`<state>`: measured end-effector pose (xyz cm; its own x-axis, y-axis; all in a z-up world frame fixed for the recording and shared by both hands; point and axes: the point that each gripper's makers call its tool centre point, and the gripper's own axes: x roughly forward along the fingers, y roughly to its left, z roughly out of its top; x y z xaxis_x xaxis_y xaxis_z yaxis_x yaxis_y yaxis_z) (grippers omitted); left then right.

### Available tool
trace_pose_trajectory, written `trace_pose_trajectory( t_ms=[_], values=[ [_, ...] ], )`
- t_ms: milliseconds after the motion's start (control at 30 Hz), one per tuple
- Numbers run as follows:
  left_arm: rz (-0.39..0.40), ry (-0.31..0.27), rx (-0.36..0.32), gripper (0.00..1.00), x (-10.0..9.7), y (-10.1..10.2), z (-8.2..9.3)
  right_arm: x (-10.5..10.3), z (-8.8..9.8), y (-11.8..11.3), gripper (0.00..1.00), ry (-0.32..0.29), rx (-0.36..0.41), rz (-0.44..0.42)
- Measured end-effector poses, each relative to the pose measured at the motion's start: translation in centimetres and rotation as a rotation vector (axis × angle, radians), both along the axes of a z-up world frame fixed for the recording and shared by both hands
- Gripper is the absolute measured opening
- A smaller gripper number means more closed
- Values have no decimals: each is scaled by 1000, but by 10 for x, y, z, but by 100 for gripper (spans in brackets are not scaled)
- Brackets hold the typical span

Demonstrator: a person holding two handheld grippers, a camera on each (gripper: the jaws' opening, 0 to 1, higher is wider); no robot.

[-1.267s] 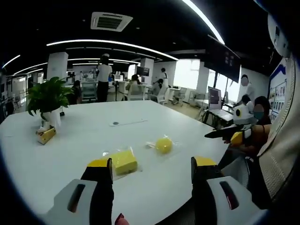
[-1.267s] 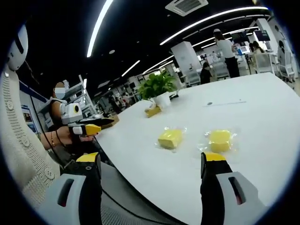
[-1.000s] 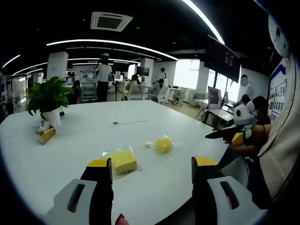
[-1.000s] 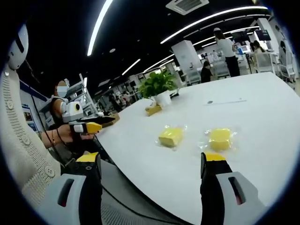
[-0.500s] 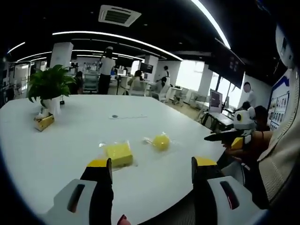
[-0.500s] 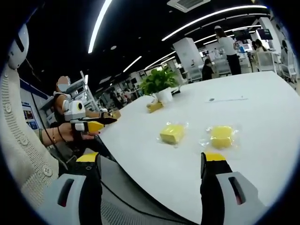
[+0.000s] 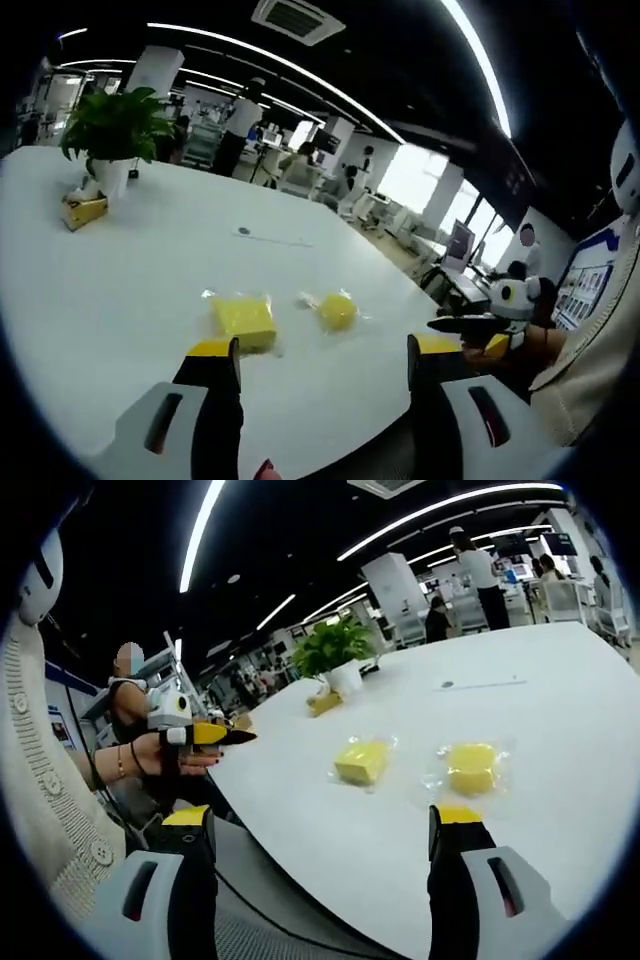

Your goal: Compare the silicone blocks by pressing each to a similar depth, holding the contact briefly, and releasing to observe deformation and rebound differences across the visible hardness samples.

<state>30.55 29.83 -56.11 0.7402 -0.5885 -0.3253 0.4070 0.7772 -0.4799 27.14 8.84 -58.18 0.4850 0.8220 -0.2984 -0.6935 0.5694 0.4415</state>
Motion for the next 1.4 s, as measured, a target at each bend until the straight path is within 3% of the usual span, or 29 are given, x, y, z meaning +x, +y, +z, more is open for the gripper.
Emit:
trace_pose_trajectory(
  t_ms=[467,800,1033,1400],
  values=[
    [73,80,-140,68,59,16,-21,26,-12,0,81,51,-11,-33],
    [82,163,-165,68,90,21,-59,36,-23,-2,81,81,-23,-64],
    [120,203,-223,68,116,31,-78,38,-29,-4,81,103,-34,-82],
    [105,240,-229,67,142,34,-107,43,-37,-6,81,126,-47,-114]
  ],
)
